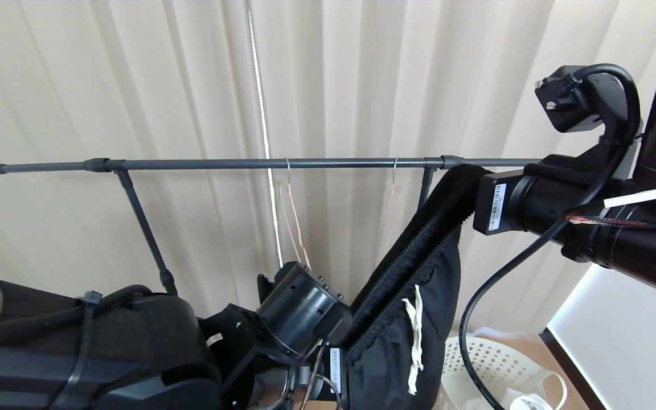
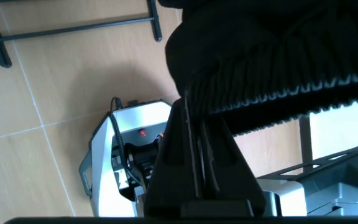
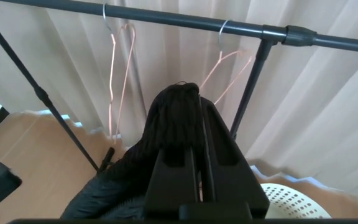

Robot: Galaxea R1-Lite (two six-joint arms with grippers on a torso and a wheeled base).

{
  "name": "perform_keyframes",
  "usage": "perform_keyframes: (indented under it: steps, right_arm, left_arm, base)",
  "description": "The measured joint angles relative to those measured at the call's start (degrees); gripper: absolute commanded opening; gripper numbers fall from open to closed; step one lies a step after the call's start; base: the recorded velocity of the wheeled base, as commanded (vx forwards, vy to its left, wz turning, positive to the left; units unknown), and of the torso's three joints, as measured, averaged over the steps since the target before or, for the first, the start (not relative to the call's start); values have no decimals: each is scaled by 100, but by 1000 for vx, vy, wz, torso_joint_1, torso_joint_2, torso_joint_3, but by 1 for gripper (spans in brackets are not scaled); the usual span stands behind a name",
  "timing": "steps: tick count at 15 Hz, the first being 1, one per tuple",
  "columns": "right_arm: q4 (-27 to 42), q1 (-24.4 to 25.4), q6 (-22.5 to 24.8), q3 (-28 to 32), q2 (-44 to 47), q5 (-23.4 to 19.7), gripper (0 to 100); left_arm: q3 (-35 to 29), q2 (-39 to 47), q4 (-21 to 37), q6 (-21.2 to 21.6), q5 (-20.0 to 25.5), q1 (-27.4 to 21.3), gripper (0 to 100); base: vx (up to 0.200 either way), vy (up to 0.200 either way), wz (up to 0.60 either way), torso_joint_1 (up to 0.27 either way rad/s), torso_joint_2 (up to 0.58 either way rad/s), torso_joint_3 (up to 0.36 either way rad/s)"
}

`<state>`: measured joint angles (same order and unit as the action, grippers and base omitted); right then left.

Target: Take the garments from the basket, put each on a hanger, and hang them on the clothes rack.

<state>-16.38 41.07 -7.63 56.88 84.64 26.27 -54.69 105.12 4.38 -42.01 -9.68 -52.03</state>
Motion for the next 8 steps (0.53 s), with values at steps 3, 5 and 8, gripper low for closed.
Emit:
perform_keyframes:
  steps: [3, 5, 8]
  right_arm:
    - [18, -229, -9, -107, -156, 9, 0]
    - [233, -332, -6, -243, -302, 17, 0]
    - [427, -378, -6, -569, -482, 20, 0]
  left_arm:
    - [-62, -333, 38, 257, -11, 115, 0]
    - [-206, -625, 84, 613, -15, 297, 0]
    - [-611, -837, 172, 947, -26, 484, 0]
  base:
    - [0, 0, 0, 0, 0, 0]
    - [0, 0, 0, 0, 0, 0]
    - [0, 0, 0, 0, 0, 0]
